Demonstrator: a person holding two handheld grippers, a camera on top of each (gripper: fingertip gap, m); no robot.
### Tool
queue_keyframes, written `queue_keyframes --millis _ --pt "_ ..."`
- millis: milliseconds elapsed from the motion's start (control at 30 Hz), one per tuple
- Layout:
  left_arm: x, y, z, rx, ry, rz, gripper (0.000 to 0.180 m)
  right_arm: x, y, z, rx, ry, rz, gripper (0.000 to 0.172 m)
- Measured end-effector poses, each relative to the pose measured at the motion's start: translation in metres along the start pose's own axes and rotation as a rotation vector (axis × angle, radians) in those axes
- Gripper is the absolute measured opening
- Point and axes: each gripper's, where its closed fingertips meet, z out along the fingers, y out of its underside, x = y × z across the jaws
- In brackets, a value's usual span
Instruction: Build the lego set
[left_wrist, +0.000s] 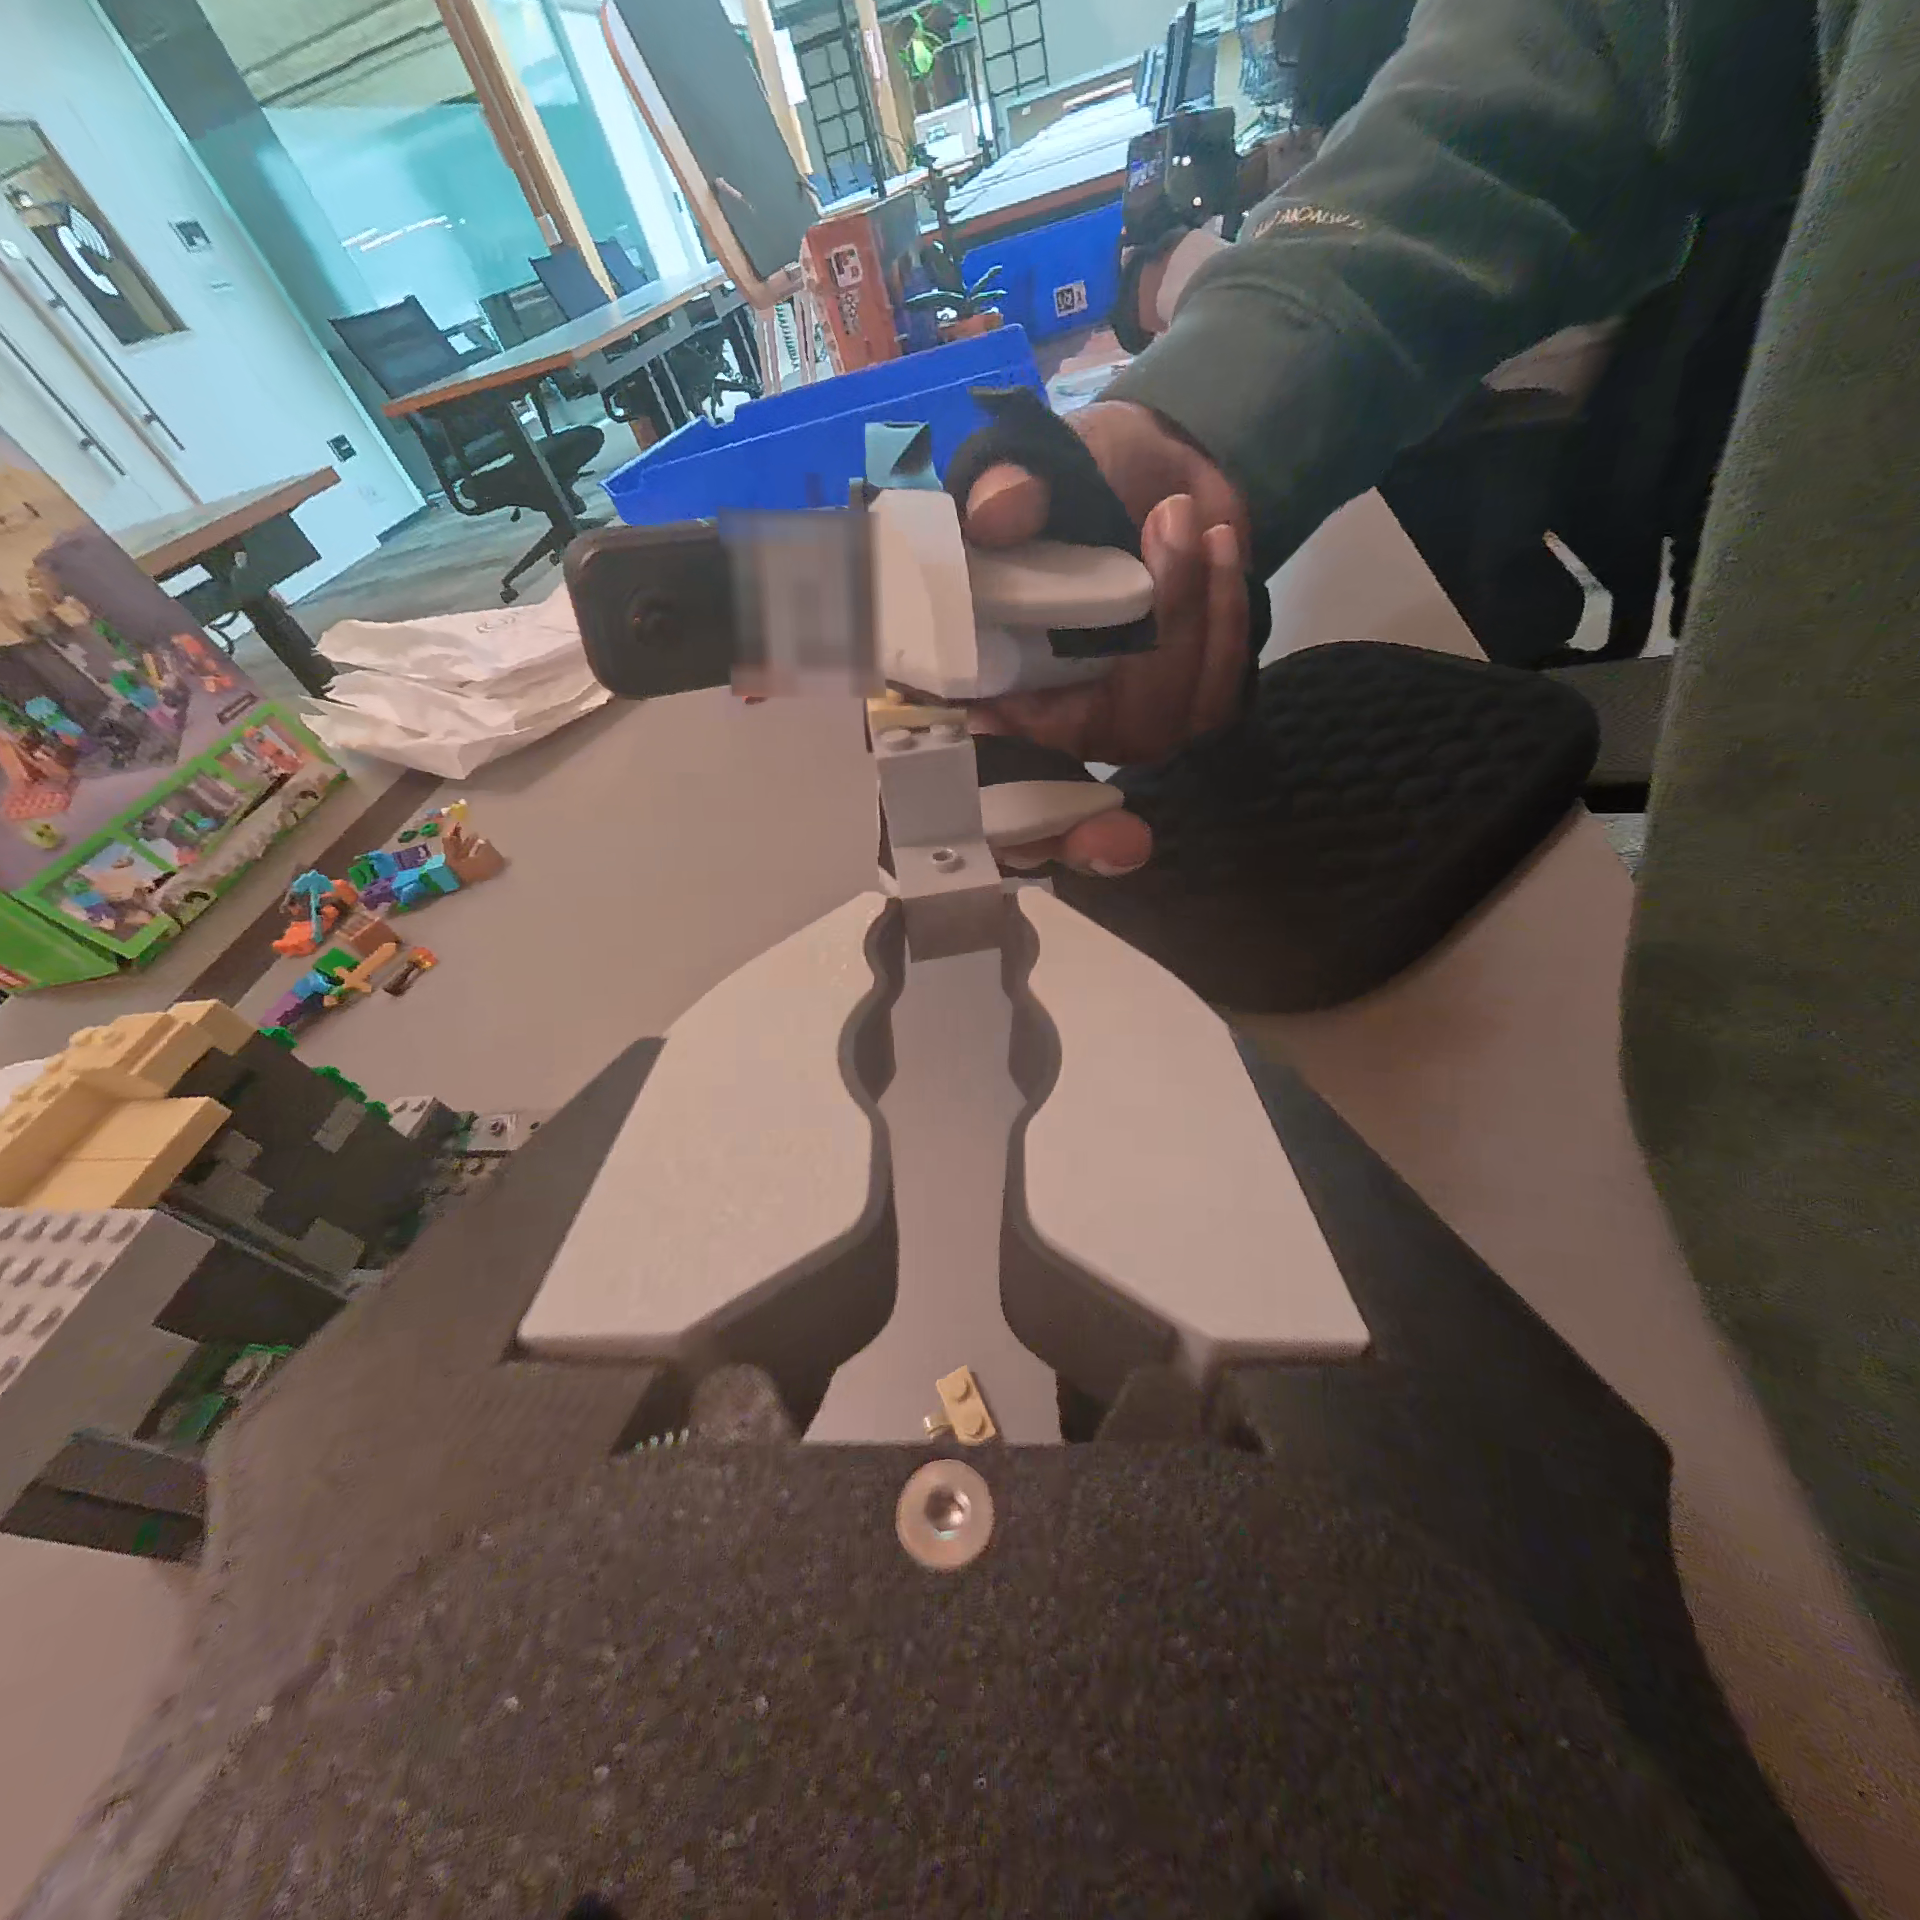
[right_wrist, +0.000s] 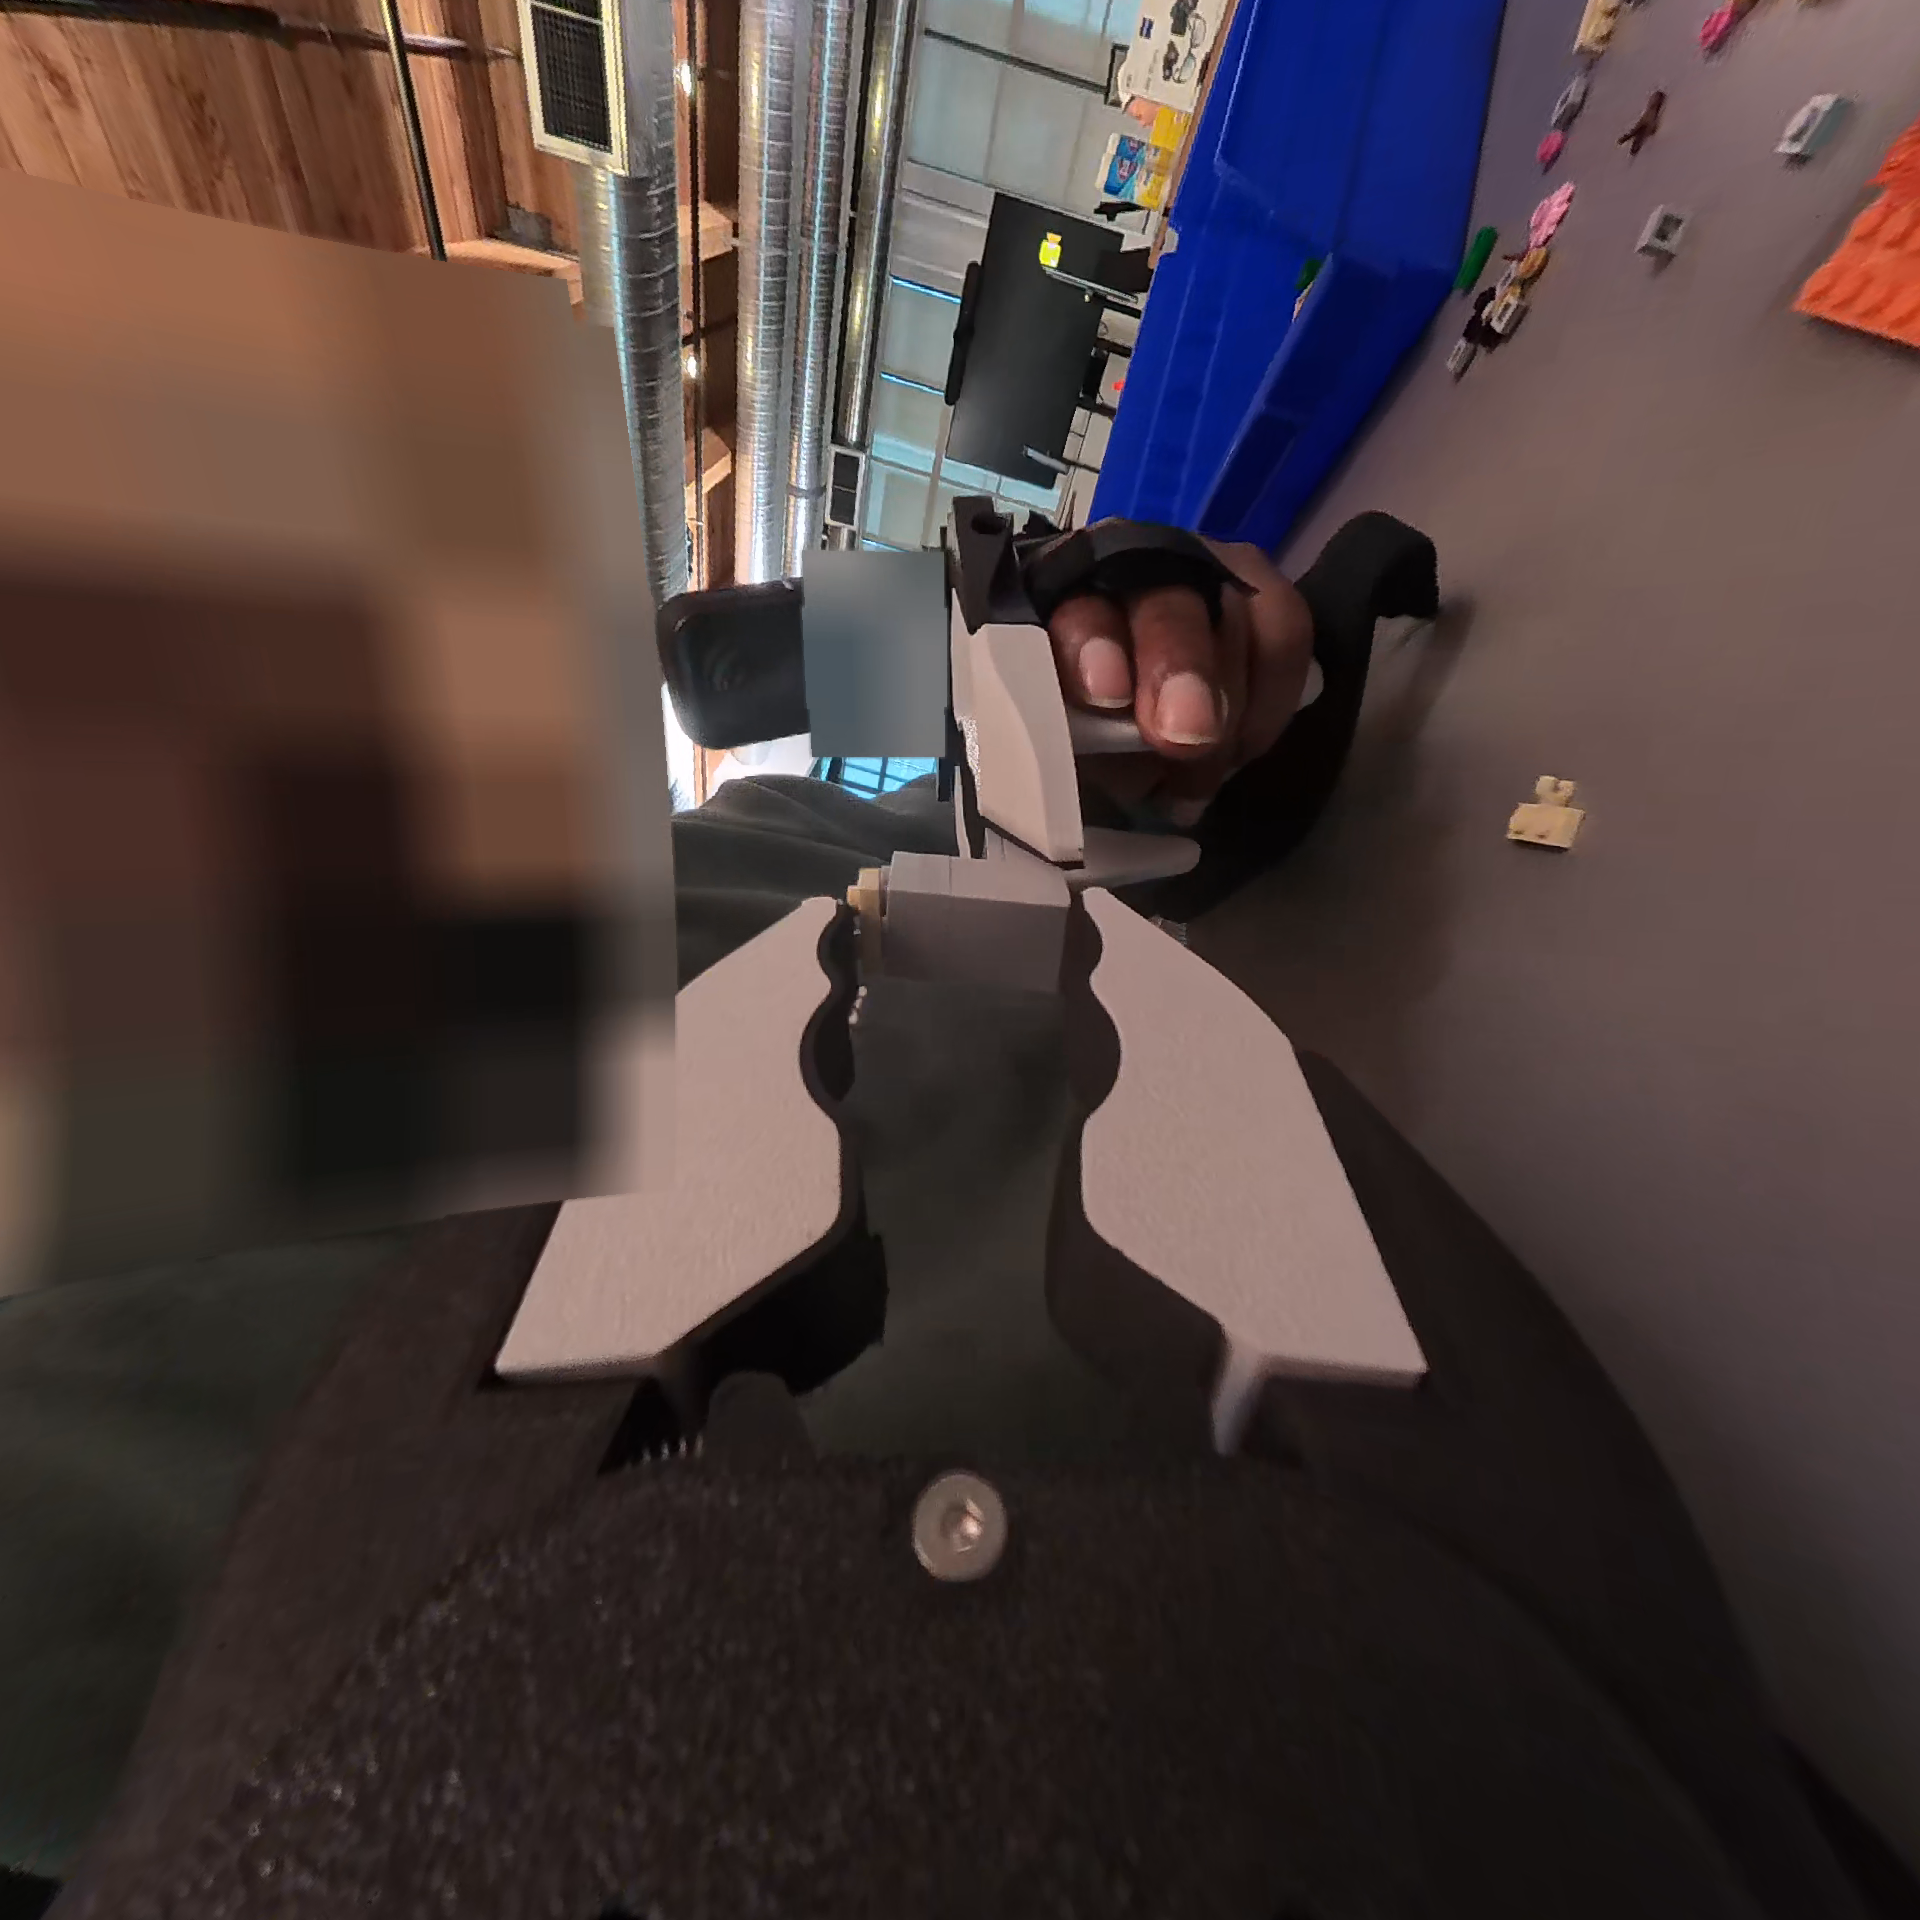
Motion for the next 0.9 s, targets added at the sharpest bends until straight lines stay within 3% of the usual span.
queue_keyframes --millis 33,333,533,633,900 --pt "0.0 0.0 0.0 -0.001 0.003 0.008 0.017 0.0 0.001 0.0 -0.001 0.0 -0.006 0.038" --pt "0.005 0.005 -0.001 -0.014 0.031 0.049 0.018 0.005 0.006 0.002 0.039 0.015 -0.034 0.037" --pt "0.004 0.001 0.001 0.007 0.001 0.077 0.027 0.005 0.008 0.004 0.059 0.03 -0.183 0.038" --pt "0.008 -0.001 0.002 0.011 -0.022 0.149 0.018 0.003 0.011 0.008 0.077 0.012 -0.227 0.038" --pt "0.016 -0.009 0.001 0.029 -0.052 0.317 0.017 -0.003 0.023 0.009 0.032 0.082 -0.373 0.038"
